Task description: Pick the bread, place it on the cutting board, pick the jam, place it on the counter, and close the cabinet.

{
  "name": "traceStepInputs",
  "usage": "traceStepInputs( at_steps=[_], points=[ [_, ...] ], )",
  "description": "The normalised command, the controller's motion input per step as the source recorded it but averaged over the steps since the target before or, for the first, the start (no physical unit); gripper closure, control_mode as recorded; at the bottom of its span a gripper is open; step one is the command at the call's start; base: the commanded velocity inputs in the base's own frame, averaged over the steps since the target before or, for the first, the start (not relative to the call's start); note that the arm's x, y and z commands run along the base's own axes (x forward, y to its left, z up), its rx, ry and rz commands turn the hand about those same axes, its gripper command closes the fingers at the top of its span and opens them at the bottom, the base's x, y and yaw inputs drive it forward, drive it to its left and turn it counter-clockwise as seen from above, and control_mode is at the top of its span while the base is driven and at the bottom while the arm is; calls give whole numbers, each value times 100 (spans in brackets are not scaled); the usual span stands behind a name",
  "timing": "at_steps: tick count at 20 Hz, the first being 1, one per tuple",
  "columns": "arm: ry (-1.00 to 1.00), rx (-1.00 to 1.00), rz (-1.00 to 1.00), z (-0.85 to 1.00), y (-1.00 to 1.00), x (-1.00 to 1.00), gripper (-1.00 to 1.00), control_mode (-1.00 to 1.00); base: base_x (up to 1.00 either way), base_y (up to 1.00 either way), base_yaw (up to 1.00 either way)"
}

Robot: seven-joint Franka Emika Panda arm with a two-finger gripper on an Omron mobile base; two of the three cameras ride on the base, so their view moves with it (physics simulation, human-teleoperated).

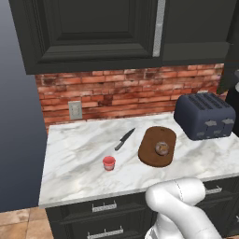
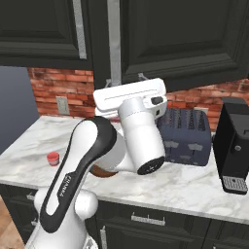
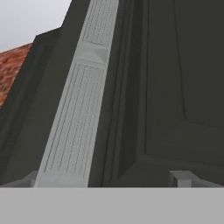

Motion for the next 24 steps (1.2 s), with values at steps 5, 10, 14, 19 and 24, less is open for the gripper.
traceStepInputs(
  at_steps=[5,10,14,19,24],
  points=[
    [0,0,0,0,4,60,-100,-100,0,0,0],
    [0,0,0,0,6,67,-100,-100,0,0,0],
    [0,0,0,0,6,64,-100,-100,0,0,0],
    [0,0,0,0,4,58,-100,-100,0,0,0],
    [0,0,0,0,3,58,-100,-100,0,0,0]
  ],
)
